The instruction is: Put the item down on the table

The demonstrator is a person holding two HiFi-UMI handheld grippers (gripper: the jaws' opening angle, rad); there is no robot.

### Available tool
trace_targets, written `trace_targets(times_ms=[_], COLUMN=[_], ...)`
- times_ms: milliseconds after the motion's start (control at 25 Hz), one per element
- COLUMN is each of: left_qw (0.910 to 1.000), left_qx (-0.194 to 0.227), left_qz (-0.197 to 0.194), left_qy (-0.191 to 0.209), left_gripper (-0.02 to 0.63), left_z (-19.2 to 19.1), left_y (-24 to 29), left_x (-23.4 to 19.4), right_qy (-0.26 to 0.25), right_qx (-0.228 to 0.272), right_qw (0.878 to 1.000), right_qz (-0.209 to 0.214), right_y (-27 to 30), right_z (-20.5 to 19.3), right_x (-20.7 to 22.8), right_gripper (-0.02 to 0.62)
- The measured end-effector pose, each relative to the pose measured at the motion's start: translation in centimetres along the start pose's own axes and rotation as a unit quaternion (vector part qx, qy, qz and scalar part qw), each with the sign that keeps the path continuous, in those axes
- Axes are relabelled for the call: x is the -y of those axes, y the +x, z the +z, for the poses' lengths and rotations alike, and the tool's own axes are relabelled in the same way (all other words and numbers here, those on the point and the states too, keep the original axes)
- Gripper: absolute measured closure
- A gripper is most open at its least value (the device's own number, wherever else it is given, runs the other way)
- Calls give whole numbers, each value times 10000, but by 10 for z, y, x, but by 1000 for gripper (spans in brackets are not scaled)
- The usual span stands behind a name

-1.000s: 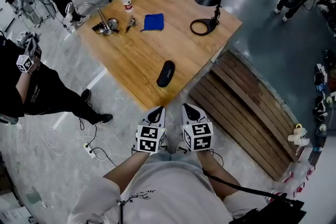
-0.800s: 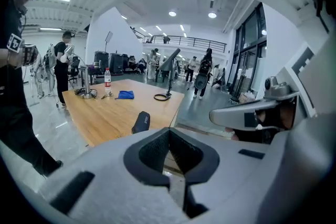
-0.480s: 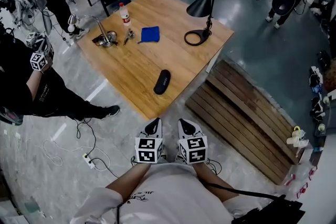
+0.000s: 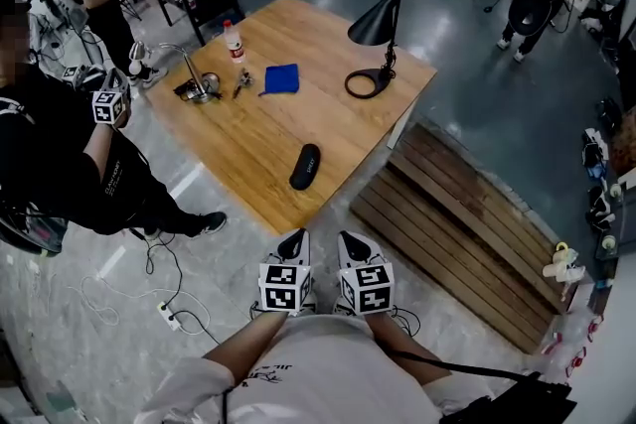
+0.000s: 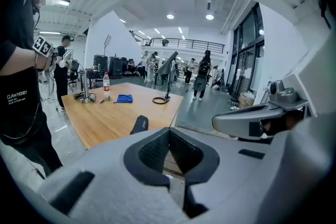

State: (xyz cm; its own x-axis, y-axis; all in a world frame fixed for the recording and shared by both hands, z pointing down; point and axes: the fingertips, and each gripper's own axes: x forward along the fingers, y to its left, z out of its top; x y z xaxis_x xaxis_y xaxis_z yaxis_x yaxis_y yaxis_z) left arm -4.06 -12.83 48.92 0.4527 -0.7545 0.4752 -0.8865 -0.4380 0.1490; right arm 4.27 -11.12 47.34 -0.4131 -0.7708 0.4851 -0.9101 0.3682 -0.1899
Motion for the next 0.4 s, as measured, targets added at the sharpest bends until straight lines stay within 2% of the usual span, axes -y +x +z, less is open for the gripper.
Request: trace_targets(times_ms=[400], left_qw=[10000], left_qx=[17], left_qz=[14], left_qy=[5], left_gripper=[600], left_z=[-6], left_y=[-10], left_x=[7], right_qy=[-50], right_qx=[13], right_qw=[10000], right_qz=[63], right_y=[-10], right_z=[-7], right_x=[-5], right_gripper=[592])
